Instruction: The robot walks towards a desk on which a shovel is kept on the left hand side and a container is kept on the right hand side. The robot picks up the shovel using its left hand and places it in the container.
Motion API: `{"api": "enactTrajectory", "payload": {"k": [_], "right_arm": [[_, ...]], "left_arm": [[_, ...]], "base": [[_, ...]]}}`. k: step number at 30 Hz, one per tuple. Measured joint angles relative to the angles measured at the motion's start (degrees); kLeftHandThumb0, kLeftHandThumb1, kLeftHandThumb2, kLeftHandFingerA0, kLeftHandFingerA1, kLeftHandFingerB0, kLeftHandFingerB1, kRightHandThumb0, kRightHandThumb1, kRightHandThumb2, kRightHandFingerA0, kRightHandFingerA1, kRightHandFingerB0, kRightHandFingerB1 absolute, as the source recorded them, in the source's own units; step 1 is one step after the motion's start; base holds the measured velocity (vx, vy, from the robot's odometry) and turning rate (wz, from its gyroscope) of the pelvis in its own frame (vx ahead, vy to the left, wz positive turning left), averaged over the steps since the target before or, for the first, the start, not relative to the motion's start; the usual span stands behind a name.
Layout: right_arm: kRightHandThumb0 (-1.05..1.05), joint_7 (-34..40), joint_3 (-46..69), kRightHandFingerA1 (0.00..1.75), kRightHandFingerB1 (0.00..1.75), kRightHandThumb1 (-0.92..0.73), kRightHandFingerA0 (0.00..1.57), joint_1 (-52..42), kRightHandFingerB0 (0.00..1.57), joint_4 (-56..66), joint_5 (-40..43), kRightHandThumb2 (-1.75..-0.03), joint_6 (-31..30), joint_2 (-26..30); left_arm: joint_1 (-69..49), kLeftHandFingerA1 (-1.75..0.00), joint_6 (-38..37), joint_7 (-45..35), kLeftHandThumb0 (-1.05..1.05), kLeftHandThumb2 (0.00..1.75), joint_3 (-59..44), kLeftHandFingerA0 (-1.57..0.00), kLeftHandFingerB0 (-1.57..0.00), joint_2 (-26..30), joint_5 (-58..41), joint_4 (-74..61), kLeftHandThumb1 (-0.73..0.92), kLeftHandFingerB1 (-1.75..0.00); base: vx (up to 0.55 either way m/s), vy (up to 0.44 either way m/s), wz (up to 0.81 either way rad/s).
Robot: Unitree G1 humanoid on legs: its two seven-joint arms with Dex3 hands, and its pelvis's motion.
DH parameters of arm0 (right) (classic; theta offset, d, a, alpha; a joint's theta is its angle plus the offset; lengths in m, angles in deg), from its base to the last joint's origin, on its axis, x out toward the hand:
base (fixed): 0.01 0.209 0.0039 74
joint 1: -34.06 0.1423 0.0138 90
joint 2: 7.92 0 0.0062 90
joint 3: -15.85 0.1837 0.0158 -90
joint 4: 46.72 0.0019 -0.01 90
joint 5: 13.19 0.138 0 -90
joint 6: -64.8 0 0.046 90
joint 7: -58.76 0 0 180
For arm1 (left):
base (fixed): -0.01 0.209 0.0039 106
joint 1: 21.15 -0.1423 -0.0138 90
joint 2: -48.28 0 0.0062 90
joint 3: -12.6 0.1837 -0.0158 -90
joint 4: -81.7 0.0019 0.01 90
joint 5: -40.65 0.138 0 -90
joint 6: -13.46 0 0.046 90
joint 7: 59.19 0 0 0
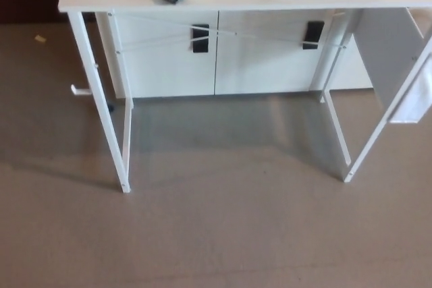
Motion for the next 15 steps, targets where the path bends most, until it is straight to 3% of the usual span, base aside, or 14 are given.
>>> {"api": "enactTrajectory", "payload": {"k": [2, 6, 15], "right_arm": [[-0.32, 0.2, -0.3, 0.52, 0.39, -0.65, 0.59, 0.1, 0.40, 0.0, -0.4, -0.59, 0.0, 0.1], [-0.31, 0.7, -0.5, 0.52, 0.39, -0.65, 0.59, 0.7, 0.42, 0.2, -0.7, -0.58, -0.1, 0.5], [-0.34, 1.3, -1.0, 0.51, 0.38, -0.65, 0.63, 0.8, 0.41, 0.5, -1.3, -0.58, -0.1, 0.8]], "left_arm": [[0.0, -0.46, 0.0, 0.0, -0.19, 0.62, 0.0, -0.38, -0.36, -0.1, 0.0, 0.0, 0.56, -0.39], [0.7, -0.47, -0.2, 0.0, -0.19, 0.60, 0.3, -0.38, -0.36, -0.1, 0.1, -0.3, 0.56, -0.39], [0.5, -0.46, -0.3, -0.4, -0.19, 0.61, 0.5, -0.39, -0.38, -0.1, 0.1, 0.0, 0.56, -0.39]], "base": [[0.23, -0.163, -0.18], [0.30, 0.258, -0.08], [0.14, -0.022, -0.05]]}}
